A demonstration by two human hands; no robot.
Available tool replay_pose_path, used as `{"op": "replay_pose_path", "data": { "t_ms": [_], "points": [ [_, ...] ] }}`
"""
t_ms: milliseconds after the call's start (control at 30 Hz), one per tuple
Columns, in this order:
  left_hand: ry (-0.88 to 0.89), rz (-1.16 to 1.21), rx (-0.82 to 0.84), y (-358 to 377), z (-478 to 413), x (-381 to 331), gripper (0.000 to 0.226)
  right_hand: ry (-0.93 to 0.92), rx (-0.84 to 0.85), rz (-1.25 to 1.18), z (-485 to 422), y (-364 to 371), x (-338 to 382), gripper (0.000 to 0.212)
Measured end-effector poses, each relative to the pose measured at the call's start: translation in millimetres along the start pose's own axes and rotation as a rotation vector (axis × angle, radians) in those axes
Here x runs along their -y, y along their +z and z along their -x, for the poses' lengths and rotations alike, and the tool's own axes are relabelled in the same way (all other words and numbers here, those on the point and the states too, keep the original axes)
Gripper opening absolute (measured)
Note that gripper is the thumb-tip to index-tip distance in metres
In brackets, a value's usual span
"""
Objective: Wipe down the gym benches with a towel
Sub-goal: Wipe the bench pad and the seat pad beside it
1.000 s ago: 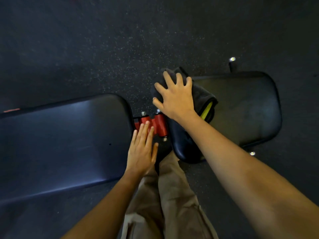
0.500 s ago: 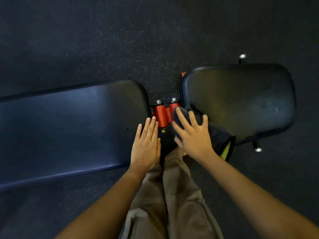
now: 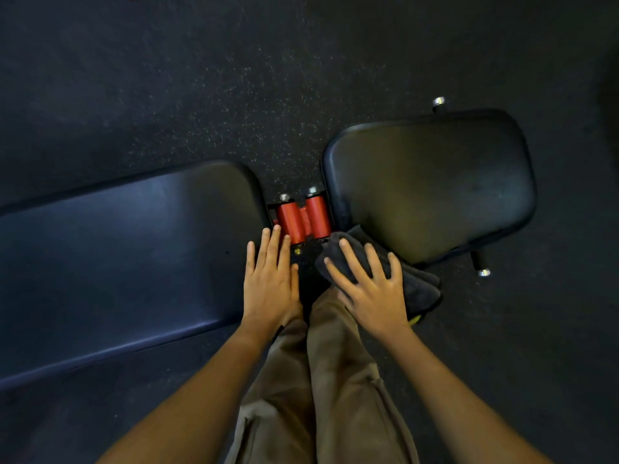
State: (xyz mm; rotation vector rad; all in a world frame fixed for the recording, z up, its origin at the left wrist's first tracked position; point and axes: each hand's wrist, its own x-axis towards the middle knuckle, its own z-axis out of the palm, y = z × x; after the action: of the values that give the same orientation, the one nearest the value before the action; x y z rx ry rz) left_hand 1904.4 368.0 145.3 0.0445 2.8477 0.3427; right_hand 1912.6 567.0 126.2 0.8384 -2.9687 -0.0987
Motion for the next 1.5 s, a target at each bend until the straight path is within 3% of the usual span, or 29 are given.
{"op": "replay_pose_path", "data": {
  "t_ms": [100,267,567,733,833,1100,1233,1367,1500],
  "points": [
    [0.049,0.093,0.007,2,-2,-14,0.053,0.218,-0.126,0.001,13,11,4,0.051],
    [0.115,0.292,0.022,4,-16,-45,0.058,0.926,-0.347,-0.336,0,4,14,0.047],
    [0.264,0.354,0.020,1,-61,-84,0.059,1.466,-0.547,-0.689,-32,-16,-72,0.050],
    [0.290,0.319,-0.007,0,-63,-88,0.058,1.461,-0.446,-0.700,-34,-18,-23,0.074],
    [0.297,0.286,0.000,3,-64,-90,0.059,1.465,-0.464,-0.828,-29,-15,-12,0.072],
    [0.389,0.217,0.000,2,-89,-129,0.058,1.521,-0.520,-0.947,-23,-16,-50,0.067],
    [0.400,0.200,-0.011,-2,-115,-155,0.058,1.541,-0.492,-0.919,-20,-17,-110,0.068],
    [0.370,0.194,-0.028,-5,-141,-177,0.059,1.542,-0.170,-0.688,-31,-25,-187,0.067],
    [0.267,0.190,-0.068,-7,-164,-186,0.058,1.247,0.169,-0.437,-66,-31,-236,0.067]
  ]
}}
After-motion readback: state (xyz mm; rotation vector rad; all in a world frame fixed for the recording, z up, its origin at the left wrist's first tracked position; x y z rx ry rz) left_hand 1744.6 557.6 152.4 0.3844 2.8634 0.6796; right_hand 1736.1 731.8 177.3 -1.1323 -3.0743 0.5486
